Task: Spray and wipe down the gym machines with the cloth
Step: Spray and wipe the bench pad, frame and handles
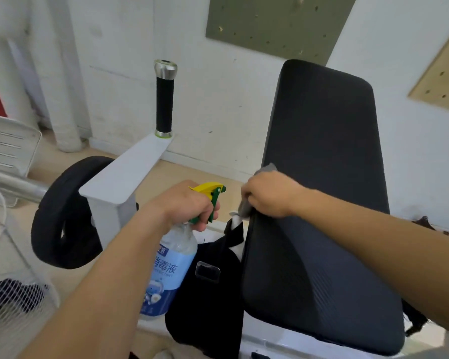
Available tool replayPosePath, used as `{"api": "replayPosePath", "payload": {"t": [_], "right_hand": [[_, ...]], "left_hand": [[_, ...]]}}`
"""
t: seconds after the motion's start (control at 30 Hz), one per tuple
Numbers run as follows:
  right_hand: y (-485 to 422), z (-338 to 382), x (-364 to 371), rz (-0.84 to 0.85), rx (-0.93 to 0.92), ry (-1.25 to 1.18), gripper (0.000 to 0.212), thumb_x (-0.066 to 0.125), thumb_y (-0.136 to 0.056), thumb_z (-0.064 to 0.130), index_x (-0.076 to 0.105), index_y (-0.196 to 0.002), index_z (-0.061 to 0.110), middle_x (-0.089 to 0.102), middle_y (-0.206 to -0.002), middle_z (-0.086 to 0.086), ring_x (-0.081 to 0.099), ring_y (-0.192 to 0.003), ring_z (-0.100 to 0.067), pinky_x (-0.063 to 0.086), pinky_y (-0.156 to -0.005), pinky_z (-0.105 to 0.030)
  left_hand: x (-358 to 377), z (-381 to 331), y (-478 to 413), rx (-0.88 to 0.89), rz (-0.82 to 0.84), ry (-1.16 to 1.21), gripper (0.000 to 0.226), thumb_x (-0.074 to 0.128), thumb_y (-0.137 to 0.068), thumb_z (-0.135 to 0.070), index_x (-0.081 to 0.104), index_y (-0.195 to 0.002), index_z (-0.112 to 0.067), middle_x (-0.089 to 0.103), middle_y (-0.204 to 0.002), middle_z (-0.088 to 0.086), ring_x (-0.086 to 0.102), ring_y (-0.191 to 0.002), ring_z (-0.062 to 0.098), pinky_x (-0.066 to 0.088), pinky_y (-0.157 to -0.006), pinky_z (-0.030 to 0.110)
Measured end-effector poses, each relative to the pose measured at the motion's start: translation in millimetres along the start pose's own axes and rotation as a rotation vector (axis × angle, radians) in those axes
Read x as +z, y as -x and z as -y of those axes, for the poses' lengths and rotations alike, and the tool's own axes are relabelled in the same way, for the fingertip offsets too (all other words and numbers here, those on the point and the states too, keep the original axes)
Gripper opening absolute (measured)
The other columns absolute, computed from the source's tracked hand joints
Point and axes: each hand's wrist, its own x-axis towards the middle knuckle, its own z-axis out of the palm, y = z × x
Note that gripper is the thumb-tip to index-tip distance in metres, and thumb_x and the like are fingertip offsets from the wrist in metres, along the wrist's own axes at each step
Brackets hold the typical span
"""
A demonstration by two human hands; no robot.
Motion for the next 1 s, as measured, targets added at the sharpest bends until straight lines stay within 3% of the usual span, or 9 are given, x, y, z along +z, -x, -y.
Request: {"api": "replayPosePath", "payload": {"t": [0.13,0.33,0.43,0.5,0.6,0.7,0.77,0.87,1.0], "right_hand": [[24.6,9.1,-8.4,0.059,-0.183,-0.143,0.034,0.044,-0.087,0.016,0.069,-0.108,0.026,0.07,-0.108,0.003,0.062,-0.1,-0.019,0.049,-0.091,-0.038],[-1.7,-68.1,-49.6,-0.483,0.16,-0.251,0.039,0.041,-0.09,0.007,0.068,-0.116,0.02,0.066,-0.117,-0.005,0.061,-0.106,-0.025,0.05,-0.095,-0.041],[-19.6,-83.1,-50.1,-0.556,0.289,-0.274,0.038,0.039,-0.096,0.01,0.065,-0.121,0.02,0.064,-0.119,-0.005,0.059,-0.106,-0.024,0.049,-0.092,-0.038],[-30.9,-82.6,-40.0,-0.496,0.3,-0.26,0.038,0.038,-0.096,0.011,0.065,-0.121,0.021,0.064,-0.12,-0.006,0.059,-0.107,-0.025,0.05,-0.093,-0.04],[-29.8,-57.4,-7.6,-0.327,0.167,-0.213,0.041,0.042,-0.087,0.007,0.07,-0.107,0.029,0.068,-0.115,0.002,0.06,-0.111,-0.022,0.047,-0.099,-0.043],[9.5,-9.0,27.2,-0.255,-0.004,-0.168,0.033,0.05,-0.081,0.004,0.073,-0.089,0.025,0.067,-0.1,0.004,0.059,-0.104,-0.021,0.045,-0.094,-0.032],[50.9,29.8,55.4,-0.264,-0.131,-0.135,0.026,0.05,-0.082,0.011,0.071,-0.093,0.022,0.065,-0.099,-0.001,0.057,-0.1,-0.025,0.048,-0.086,-0.035],[105.1,82.3,91.5,-0.178,-0.372,-0.101,0.019,0.05,-0.086,0.018,0.066,-0.097,0.021,0.061,-0.096,-0.001,0.055,-0.097,-0.027,0.047,-0.089,-0.04],[97.6,76.6,80.8,-0.114,-0.576,0.072,0.02,0.05,-0.09,0.022,0.067,-0.098,0.025,0.064,-0.094,0.002,0.057,-0.093,-0.025,0.048,-0.087,-0.039]], "left_hand": [[-0.6,16.3,7.2,-0.015,0.025,0.003,0.033,0.049,-0.075,0.015,0.07,-0.1,0.01,0.073,-0.105,0.026,0.055,-0.047,0.016,0.046,-0.045,0.02],[12.0,23.5,2.9,0.006,0.086,0.013,0.028,0.048,-0.072,0.013,0.069,-0.083,-0.001,0.071,-0.086,0.015,0.053,-0.052,0.02,0.045,-0.05,0.025],[21.8,19.4,-0.3,-0.035,0.111,0.003,0.023,0.051,-0.066,0.008,0.065,-0.081,-0.002,0.068,-0.076,0.013,0.052,-0.057,0.021,0.041,-0.053,0.026],[27.2,18.7,-3.2,-0.086,0.105,0.016,0.022,0.051,-0.065,0.005,0.062,-0.083,-0.002,0.067,-0.071,0.012,0.053,-0.06,0.023,0.041,-0.052,0.025],[30.3,19.7,-1.4,-0.123,0.117,-0.006,0.021,0.05,-0.071,0.009,0.062,-0.085,-0.002,0.067,-0.074,0.013,0.054,-0.055,0.021,0.043,-0.05,0.023],[21.4,19.0,5.0,-0.093,0.078,-0.021,0.027,0.049,-0.075,0.014,0.069,-0.091,0.003,0.069,-0.082,0.015,0.057,-0.056,0.018,0.047,-0.047,0.022],[9.0,19.0,8.1,-0.069,0.013,0.002,0.03,0.049,-0.076,0.015,0.07,-0.095,0.007,0.07,-0.087,0.016,0.058,-0.051,0.014,0.048,-0.046,0.02],[-4.4,19.7,11.8,-0.05,-0.037,0.011,0.031,0.049,-0.076,0.015,0.07,-0.098,0.009,0.071,-0.091,0.017,0.057,-0.052,0.015,0.049,-0.048,0.021],[3.2,20.9,19.3,-0.041,-0.009,-0.046,0.03,0.048,-0.075,0.015,0.069,-0.096,0.01,0.069,-0.089,0.017,0.056,-0.053,0.016,0.049,-0.048,0.021]]}}
